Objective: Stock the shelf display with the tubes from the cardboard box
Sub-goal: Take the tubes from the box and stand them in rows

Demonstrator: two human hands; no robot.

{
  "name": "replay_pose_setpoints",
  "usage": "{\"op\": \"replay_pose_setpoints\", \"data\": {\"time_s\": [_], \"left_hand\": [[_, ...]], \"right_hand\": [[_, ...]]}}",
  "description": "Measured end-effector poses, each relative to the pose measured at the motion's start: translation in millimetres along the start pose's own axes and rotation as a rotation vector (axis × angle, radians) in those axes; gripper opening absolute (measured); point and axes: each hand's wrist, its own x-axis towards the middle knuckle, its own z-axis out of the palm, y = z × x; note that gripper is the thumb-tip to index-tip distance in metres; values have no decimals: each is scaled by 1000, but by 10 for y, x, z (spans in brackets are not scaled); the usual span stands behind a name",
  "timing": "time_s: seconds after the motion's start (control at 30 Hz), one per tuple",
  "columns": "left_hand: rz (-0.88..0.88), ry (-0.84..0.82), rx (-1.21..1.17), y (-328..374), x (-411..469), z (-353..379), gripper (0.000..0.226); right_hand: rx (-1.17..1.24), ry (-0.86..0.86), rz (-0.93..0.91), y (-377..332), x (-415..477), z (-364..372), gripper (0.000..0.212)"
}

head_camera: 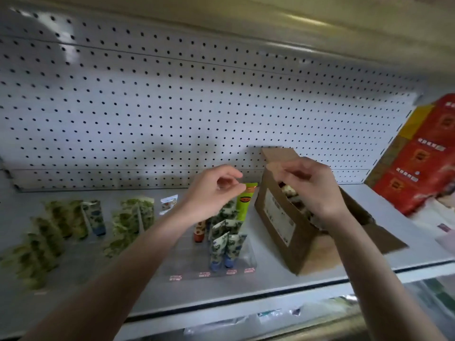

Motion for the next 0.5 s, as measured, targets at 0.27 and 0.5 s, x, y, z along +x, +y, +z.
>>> {"op": "replay_pose_setpoints", "data": {"time_s": [0.27, 0.5], "left_hand": [[11, -86, -6, 226, 73, 669, 26], [28, -75, -3, 302, 145, 1047, 22]], "right_hand": [[-94, -2, 91, 447, 49, -784, 11], [-212, -318, 156, 695, 129, -1189, 14]]}}
